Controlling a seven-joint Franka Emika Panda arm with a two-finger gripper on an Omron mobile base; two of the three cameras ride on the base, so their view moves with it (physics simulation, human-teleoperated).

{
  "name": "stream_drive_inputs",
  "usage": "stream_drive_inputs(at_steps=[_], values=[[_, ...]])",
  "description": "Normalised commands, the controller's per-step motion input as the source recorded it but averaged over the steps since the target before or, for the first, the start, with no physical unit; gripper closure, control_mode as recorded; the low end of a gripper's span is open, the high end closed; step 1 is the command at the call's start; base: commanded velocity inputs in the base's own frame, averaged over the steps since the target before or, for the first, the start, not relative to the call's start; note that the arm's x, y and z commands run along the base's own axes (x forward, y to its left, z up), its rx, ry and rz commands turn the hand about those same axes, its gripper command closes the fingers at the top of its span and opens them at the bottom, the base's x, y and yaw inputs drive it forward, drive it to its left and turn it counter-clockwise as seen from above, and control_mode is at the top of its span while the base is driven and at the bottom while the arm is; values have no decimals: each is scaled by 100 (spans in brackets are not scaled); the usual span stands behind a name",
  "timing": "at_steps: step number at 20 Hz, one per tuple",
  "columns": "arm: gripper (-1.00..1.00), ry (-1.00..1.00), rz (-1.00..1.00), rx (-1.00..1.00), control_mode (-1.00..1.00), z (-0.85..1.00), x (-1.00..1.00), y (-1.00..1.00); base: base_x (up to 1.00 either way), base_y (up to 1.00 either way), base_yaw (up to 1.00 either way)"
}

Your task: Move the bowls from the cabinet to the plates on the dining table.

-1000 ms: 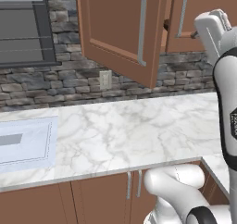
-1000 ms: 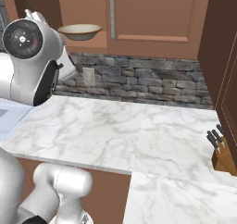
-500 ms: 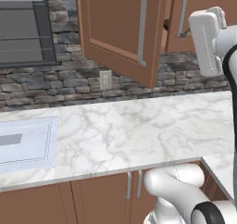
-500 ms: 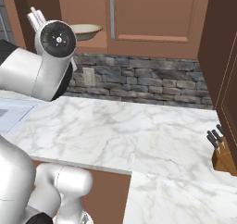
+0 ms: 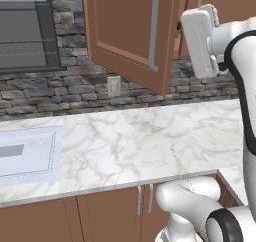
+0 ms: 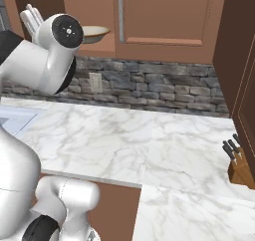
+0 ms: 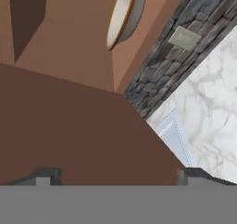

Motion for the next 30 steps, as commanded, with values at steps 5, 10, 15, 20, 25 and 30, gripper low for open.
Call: stream_drive_inputs(at_steps=[5,10,15,20,25,30], values=[[-100,0,13,2,-100,-2,18,34,0,0,0],[-100,0,13,4,-100,0,0,38,0,0,0],[-100,0,16,5,-100,0,-1,53,0,0,0],[-100,-9,9,0,-100,0,-28,87,0,0,0],[-100,-6,5,0,-100,0,-12,80,0,0,0],[-100,0,0,-2,-100,-6,0,36,0,0,0]])
